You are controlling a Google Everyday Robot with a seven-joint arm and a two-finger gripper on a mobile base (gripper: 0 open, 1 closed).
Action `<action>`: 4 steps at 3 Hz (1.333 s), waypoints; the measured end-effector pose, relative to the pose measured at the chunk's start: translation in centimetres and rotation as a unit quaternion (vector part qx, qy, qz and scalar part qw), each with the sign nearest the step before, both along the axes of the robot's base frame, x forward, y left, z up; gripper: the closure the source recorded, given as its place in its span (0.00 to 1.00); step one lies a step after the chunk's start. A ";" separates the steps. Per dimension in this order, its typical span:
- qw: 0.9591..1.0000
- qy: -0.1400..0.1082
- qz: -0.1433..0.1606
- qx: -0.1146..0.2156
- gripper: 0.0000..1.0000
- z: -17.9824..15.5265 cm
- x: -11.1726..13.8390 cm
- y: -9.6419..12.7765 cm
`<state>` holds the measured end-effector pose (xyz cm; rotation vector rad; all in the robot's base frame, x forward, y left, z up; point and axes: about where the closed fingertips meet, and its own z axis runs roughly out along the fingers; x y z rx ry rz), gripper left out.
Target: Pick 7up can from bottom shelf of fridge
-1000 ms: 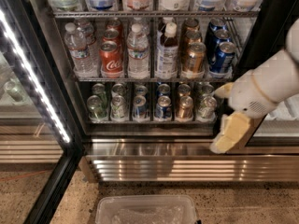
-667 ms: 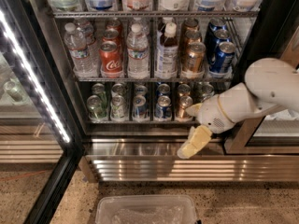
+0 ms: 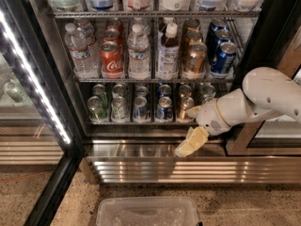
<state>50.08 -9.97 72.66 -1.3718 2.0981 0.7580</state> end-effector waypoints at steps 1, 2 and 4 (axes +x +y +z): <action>0.999 -0.016 -0.029 0.013 0.00 -0.7 -0.4 0.1; 0.995 0.002 -0.068 0.066 0.00 -4.7 -0.9 4.1; 0.990 -0.026 -0.085 0.108 0.00 -10.3 5.9 11.4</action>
Offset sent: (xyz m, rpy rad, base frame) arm 0.0357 0.0740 -0.1012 0.2773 -0.0675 -0.3857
